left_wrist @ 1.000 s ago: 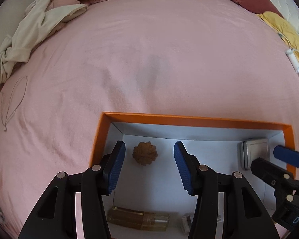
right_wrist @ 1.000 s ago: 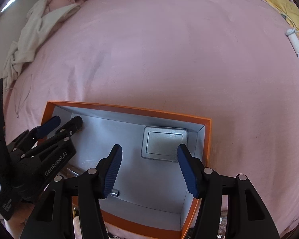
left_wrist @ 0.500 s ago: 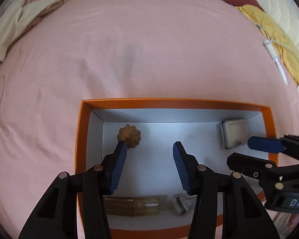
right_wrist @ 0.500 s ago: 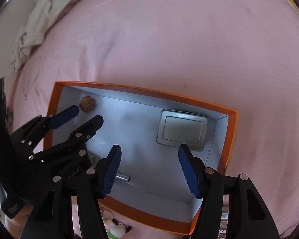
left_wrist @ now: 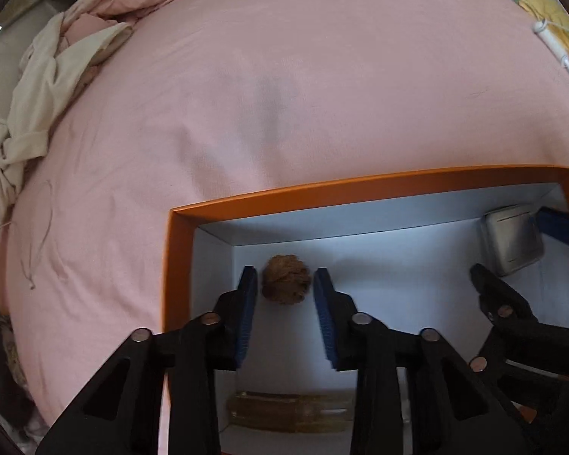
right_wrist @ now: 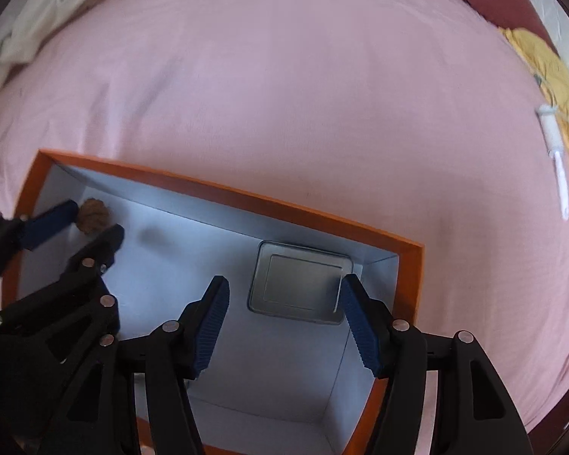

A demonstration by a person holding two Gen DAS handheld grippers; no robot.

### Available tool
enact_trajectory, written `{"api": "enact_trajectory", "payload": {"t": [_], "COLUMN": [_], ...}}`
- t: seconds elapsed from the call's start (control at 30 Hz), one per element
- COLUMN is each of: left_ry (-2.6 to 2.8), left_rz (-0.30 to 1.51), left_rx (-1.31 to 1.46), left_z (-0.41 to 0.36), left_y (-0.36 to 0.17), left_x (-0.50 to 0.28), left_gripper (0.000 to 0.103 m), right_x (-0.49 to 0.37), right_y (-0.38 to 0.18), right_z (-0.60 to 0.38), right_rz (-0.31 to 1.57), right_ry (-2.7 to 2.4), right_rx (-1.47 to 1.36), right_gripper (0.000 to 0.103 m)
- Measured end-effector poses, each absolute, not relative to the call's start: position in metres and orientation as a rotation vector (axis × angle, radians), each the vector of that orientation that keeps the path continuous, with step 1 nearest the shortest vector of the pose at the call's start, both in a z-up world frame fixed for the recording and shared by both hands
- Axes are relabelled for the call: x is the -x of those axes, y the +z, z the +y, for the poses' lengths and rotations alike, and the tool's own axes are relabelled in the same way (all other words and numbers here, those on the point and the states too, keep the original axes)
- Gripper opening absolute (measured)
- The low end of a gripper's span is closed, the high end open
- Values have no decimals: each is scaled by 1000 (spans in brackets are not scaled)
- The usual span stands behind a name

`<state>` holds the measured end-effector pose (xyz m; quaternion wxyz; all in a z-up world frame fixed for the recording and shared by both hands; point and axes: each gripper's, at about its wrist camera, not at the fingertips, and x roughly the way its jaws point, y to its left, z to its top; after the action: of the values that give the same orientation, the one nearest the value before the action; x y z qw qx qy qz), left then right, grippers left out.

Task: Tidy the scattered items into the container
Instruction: 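Grasp the walnut with the left gripper while the right grasps the silver metal case, then lift the walnut and metal case out and place them on the bedspread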

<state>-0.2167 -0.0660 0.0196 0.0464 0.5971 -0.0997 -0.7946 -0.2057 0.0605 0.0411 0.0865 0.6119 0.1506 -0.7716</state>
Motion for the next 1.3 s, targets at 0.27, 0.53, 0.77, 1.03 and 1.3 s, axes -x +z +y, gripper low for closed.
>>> {"api": "enact_trajectory", "payload": {"t": [0.27,0.53,0.77,1.03,1.3], "left_ry": [-2531,-2657,-2689,-2710,-2625], "left_rz": [-26,276,358,371,318], "left_rx": [-1799,-1656,-1637,-1718,-1882], "left_z": [-87,-118,-133,-98,-62], "left_y": [43,106,129,125,80], "left_x": [208,171,145,84,30], "left_gripper": [28,28,28,28,28], "right_x": [203,216,191,129,72], "right_y": [47,82,107,145,137], "right_z": [65,114,141,192,226], "right_rz": [573,57,-264,-529,-559], "right_ry": [-2344,-2257,-2186,-2224,-2270], "right_rx": [-1731,-1628,-1579,-1424,-1452], "right_gripper": [41,22,22,22,22]}}
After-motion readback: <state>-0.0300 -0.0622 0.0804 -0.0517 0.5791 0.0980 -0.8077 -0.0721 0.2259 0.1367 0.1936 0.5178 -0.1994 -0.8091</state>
